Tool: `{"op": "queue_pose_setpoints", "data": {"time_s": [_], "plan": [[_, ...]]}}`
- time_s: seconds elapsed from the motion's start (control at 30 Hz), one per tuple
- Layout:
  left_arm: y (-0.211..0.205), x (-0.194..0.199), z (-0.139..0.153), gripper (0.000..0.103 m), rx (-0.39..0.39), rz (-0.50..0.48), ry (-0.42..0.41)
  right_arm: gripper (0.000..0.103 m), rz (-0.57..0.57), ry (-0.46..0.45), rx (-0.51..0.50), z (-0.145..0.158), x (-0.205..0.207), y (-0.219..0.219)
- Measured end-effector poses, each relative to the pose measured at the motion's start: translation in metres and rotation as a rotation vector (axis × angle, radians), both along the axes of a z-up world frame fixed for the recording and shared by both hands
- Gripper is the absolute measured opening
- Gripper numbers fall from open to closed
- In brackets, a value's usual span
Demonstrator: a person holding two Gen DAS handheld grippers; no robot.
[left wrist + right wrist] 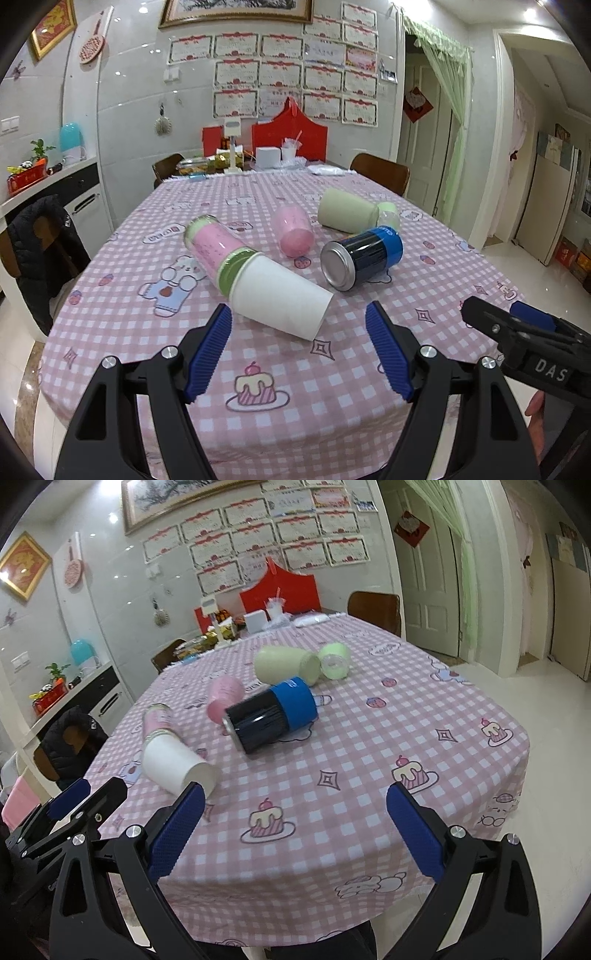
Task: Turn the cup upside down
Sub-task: 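Move the left gripper toward the pale green cup lying on its side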
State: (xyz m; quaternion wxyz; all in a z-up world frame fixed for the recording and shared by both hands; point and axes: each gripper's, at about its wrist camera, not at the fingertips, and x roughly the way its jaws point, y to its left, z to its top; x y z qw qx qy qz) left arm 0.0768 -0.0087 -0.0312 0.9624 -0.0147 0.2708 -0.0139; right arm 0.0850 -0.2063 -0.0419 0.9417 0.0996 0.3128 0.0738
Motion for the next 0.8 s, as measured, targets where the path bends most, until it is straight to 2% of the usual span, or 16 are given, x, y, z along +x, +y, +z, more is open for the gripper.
{"op": "queue_pose_setpoints", "data": {"time_s": [0.23, 0.67, 0.8], "plan": [[-0.015, 0.039, -0.009, 0.074, -0.004, -0.033, 0.053, 0.095, -0.050, 0.043, 0.003, -0.012, 0.038, -0.016], [-0.063, 0.115, -0.015, 0.074, -0.004, -0.073, 0.152, 0.095, -0.126, 0.061, 0.019, -0.022, 0.104, -0.063], [-0.080, 0.145, -0.017, 0.074, -0.015, -0.074, 0.213, 0.095, -0.125, 0.062, 0.026, -0.024, 0.124, -0.078]]}}
